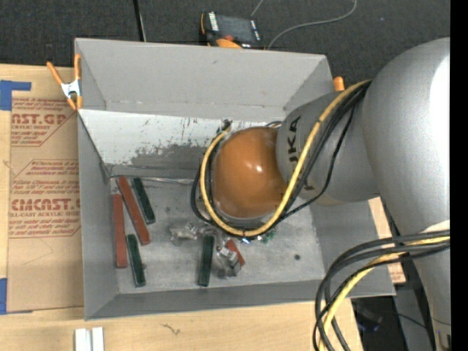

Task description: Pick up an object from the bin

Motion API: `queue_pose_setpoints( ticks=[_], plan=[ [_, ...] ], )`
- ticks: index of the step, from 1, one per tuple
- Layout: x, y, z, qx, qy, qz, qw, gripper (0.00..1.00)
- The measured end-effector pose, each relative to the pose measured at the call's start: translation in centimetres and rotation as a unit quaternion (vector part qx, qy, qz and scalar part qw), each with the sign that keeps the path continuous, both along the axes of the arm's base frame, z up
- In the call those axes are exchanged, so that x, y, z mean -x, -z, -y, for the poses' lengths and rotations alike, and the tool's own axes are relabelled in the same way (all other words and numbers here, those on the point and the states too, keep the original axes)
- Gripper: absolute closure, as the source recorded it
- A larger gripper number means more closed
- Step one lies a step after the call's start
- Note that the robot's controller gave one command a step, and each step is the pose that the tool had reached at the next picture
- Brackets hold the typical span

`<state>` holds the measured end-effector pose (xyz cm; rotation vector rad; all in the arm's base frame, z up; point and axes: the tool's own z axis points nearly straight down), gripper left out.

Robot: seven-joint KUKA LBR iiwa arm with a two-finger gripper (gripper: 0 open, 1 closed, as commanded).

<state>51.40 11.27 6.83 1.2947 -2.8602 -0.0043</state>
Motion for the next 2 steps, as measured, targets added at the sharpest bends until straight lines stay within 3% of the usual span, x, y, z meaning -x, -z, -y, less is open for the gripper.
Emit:
queue_pose_setpoints(
  ticks=[1, 2],
  plan=[
    [-0.1, -0.2, 0.0, 0.000, 0.002, 0.0017, 1.0000, 1.00],
    [-5.0, -16.7, 5.1, 0.000, 0.033, 0.0075, 0.9994, 1.00]
  ],
)
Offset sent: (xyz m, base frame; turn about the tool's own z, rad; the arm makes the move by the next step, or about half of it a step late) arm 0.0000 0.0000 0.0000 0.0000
